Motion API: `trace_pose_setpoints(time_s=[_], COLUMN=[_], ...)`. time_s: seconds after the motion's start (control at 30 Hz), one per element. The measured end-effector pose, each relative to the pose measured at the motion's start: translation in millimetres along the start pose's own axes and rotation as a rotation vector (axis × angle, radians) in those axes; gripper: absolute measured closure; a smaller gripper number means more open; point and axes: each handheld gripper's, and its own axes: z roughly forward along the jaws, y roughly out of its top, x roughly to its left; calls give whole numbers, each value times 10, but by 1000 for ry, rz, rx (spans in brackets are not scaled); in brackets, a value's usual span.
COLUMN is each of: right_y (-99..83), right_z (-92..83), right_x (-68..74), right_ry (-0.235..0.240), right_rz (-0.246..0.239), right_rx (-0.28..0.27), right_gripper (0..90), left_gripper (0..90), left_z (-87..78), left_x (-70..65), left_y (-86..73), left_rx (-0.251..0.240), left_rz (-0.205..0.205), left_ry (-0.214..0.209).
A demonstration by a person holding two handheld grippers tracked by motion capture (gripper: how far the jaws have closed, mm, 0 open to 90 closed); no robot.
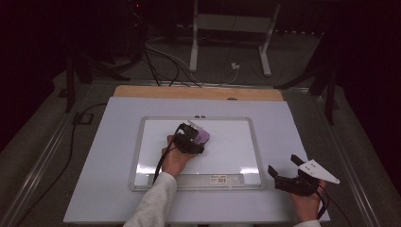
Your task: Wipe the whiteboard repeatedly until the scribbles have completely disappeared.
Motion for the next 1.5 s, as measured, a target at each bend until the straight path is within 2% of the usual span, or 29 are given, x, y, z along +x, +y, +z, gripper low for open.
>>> trace_pose_setpoints(time_s=[0.1,0.3,0.37,0.4,0.47,0.6,0.93,1.03,1.5], right_y=[1,0,0,1,2,3,2,2,1], right_z=[3,-4,-7,-8,-11,-17,-17,-16,-19], right_x=[8,-4,-8,-8,-8,-11,-15,-16,-22], right_ry=[1,-1,-1,-2,-2,-2,-3,-2,-3], right_rz=[-2,0,3,3,1,2,2,3,4], right_rx=[3,0,1,0,-1,-3,-2,-1,0], right_gripper=[2,2,2,2,2,2,2,3,2], left_gripper=[421,421,421,421,421,421,421,421,421], left_z=[14,51,52,55,66,83,93,91,26], left_x=[-162,-460,-521,-530,-498,-410,-61,33,365], left_y=[26,66,77,84,87,102,117,110,14], left_rx=[-1,-4,-5,-5,-4,-8,-11,-11,-8], left_rz=[43,108,138,140,122,95,-4,-36,-158], left_ry=[-13,-107,-106,-104,-121,-96,58,90,148])
